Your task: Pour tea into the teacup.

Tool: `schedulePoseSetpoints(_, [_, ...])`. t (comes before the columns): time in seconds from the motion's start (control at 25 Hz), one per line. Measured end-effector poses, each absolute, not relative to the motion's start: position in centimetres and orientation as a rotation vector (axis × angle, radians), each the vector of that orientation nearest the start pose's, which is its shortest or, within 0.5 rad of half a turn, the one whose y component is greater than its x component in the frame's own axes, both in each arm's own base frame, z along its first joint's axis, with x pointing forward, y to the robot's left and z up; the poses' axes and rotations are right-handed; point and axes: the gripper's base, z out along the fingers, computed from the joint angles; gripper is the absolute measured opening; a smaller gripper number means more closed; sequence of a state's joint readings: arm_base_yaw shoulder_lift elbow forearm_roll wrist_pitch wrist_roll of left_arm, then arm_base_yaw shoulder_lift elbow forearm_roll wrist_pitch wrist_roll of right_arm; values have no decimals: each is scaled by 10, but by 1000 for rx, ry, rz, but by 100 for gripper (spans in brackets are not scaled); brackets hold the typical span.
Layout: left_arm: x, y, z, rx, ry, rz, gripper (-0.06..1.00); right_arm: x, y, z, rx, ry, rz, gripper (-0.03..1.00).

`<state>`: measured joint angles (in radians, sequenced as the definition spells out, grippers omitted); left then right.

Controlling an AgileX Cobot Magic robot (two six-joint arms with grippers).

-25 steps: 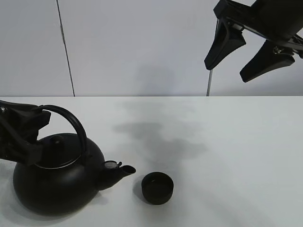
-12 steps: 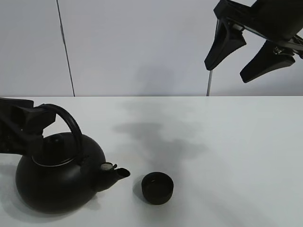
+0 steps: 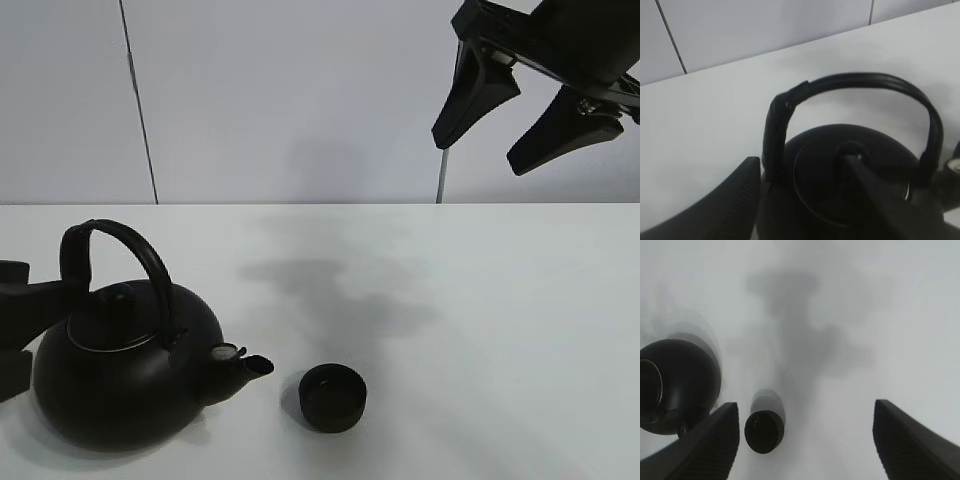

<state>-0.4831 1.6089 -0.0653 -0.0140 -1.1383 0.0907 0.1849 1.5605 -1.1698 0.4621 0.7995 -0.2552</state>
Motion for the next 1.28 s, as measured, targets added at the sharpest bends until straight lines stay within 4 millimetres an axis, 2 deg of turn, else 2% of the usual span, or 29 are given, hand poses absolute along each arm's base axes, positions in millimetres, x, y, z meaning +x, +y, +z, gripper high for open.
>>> schedulePoseSetpoints(0.16, [159,-82,136,502,1792,-272,36,314,88,277,-253,2608,518,52])
schedulePoseSetpoints(0.48, [154,-76,174,365,1605,-331,36,314,88,277,-253,2607,518,52])
schedulePoseSetpoints(0.6, [159,-79,193,308,1520,-383,36,314,88,277,-253,2607,518,52])
schedulePoseSetpoints(0.76, [175,-92,223,303,1399,-454,36,314,88,277,-253,2607,518,52])
schedulePoseSetpoints(0.96, [201,-114,257,391,1368,-478,36,314,88,277,-253,2607,518,52])
schedulePoseSetpoints(1.08, [216,-122,274,412,1419,-459,36,314,88,277,-253,2607,518,52])
schedulePoseSetpoints(1.28, [238,-129,296,366,1653,-466,36,314,88,277,-253,2607,518,52])
